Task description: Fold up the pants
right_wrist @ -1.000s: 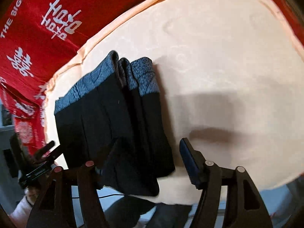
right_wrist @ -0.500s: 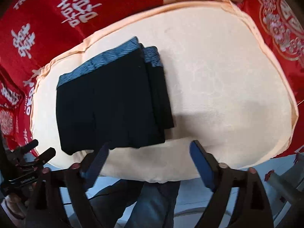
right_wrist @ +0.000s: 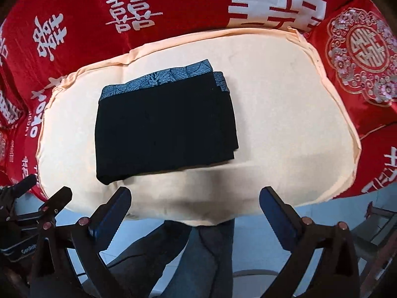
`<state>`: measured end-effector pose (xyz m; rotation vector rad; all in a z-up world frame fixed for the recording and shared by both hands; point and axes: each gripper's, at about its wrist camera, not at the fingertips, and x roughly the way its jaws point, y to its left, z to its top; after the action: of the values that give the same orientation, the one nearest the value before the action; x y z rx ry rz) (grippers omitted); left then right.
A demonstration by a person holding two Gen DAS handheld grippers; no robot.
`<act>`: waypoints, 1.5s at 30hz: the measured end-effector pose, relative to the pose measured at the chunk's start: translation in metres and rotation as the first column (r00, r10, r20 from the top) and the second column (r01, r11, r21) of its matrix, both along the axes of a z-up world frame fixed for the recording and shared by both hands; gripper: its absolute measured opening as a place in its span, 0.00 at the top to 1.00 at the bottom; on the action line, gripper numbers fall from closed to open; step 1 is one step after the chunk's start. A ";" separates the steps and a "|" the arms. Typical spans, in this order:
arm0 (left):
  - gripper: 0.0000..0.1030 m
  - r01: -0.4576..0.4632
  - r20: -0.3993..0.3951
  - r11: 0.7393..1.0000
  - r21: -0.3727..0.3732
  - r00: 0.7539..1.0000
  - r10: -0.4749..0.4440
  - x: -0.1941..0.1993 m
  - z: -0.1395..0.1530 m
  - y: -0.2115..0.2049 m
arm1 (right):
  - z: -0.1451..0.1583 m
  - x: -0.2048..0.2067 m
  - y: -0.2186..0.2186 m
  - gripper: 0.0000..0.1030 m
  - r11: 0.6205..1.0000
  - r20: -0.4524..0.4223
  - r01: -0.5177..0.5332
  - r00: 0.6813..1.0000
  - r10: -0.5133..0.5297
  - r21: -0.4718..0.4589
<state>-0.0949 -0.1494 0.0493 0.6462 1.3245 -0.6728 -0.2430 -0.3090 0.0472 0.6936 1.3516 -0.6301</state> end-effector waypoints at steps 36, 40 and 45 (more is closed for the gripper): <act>0.01 -0.090 0.015 0.996 0.019 0.996 0.090 -0.020 0.027 -0.019 | 0.032 0.013 -0.005 0.00 0.996 -0.047 -0.093 0.995 0.093 -0.004; 0.01 -0.094 0.016 0.995 0.021 0.995 0.094 -0.019 0.027 -0.018 | 0.031 0.014 -0.005 0.00 0.995 -0.047 -0.096 0.994 0.095 -0.005; 0.01 -0.094 0.019 0.995 0.021 0.995 0.094 -0.019 0.028 -0.019 | 0.031 0.015 -0.004 0.00 0.995 -0.051 -0.101 0.994 0.101 -0.007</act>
<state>-0.1136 -0.1686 0.0773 0.6022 1.3385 -0.5760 -0.2284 -0.3128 0.0781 0.6013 1.4202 -0.5759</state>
